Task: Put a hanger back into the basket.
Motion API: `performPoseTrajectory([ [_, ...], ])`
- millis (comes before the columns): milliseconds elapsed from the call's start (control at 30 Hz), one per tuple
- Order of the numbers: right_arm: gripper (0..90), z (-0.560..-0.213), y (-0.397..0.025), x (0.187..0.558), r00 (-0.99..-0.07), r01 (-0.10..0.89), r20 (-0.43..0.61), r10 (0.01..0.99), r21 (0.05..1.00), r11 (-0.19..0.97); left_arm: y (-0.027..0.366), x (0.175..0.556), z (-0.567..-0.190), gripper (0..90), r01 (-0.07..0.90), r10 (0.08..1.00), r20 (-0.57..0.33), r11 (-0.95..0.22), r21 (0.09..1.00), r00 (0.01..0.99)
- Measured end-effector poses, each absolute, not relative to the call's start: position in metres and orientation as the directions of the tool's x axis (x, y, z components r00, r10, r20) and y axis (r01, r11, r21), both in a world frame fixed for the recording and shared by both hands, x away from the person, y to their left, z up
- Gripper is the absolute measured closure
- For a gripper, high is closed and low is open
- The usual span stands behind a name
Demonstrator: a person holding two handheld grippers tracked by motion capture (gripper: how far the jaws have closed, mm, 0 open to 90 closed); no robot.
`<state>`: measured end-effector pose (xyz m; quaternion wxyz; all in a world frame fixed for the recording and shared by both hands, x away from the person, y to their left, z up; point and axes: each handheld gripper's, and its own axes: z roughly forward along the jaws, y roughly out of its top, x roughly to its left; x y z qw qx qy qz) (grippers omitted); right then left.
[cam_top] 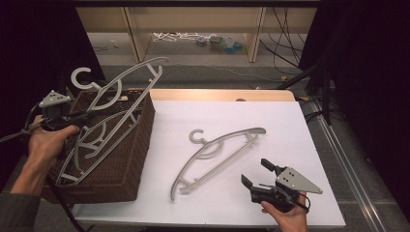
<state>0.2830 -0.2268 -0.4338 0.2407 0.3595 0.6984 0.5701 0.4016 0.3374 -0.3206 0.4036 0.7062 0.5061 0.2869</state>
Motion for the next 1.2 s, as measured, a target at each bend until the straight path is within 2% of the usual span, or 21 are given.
performPoseTrajectory([
  [533,15.9,-0.434,-0.227,0.284,-0.622,0.229,0.074,0.780,0.969,0.090,0.381,0.395,-0.342,81.3,0.495,0.962,0.029,-0.165,0.853,0.270],
  [1200,15.9,-0.435,-0.228,0.284,-0.617,0.234,0.069,0.784,0.967,0.100,0.408,0.384,-0.366,81.3,0.526,0.956,0.068,-0.216,0.823,0.285],
])
